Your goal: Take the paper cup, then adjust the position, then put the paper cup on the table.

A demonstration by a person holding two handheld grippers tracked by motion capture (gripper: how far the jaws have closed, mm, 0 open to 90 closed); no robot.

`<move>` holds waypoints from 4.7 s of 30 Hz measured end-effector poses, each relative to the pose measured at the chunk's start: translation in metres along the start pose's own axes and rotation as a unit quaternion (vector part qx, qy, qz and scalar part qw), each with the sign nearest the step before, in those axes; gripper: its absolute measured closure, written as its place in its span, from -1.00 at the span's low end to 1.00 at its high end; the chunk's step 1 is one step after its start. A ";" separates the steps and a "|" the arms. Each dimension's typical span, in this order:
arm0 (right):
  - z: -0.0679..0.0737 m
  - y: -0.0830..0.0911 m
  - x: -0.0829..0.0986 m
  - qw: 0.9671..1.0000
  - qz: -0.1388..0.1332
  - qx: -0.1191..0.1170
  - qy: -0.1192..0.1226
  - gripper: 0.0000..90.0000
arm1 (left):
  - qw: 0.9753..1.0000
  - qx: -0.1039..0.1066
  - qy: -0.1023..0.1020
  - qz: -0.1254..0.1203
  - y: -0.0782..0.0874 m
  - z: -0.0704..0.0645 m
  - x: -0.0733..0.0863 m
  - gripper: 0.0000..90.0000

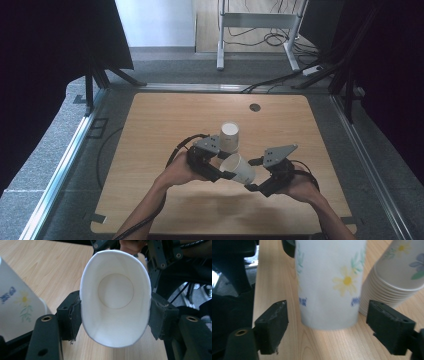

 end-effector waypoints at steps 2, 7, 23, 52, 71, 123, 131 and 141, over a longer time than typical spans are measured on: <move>-0.001 0.000 0.002 1.000 0.000 0.006 -0.007 -0.68 | 1.000 -0.009 -0.004 0.011 0.002 -0.001 -0.002 -0.23; -0.001 0.001 0.006 1.000 -0.006 0.021 -0.020 -0.70 | 0.999 -0.025 -0.008 0.030 0.004 -0.002 -0.006 -0.24; 0.001 0.006 0.017 0.998 -0.006 0.055 -0.040 -0.80 | 0.995 -0.069 -0.008 0.069 0.015 -0.002 -0.007 -0.24; 0.005 0.013 0.039 0.992 0.008 0.102 -0.072 -0.83 | 0.984 -0.135 0.042 0.113 0.044 0.013 0.009 -0.24; 0.007 0.018 0.055 0.987 0.019 0.129 -0.092 -0.82 | 0.966 -0.195 0.089 0.147 0.061 0.035 0.019 -0.25; 0.011 0.007 0.080 0.983 0.058 0.128 -0.115 -0.82 | 0.912 -0.268 0.155 0.268 0.022 0.087 0.040 -0.67; 0.011 0.008 0.080 0.983 0.056 0.130 -0.118 -0.82 | 0.926 -0.255 0.169 0.221 0.033 0.083 0.035 -0.78; 0.012 0.010 0.078 0.982 0.059 0.139 -0.116 -0.82 | 0.944 -0.241 0.183 0.132 0.056 0.070 0.030 -0.89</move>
Point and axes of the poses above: each handheld gripper's, and its own axes: y roughly backward along the jaws, x roughly out of its underside, z roughly to its left, the point moved 1 cm from there along -y, roughly forward along the jaws, and after that the axes turned 13 degrees about y, right-handed, at the moved point
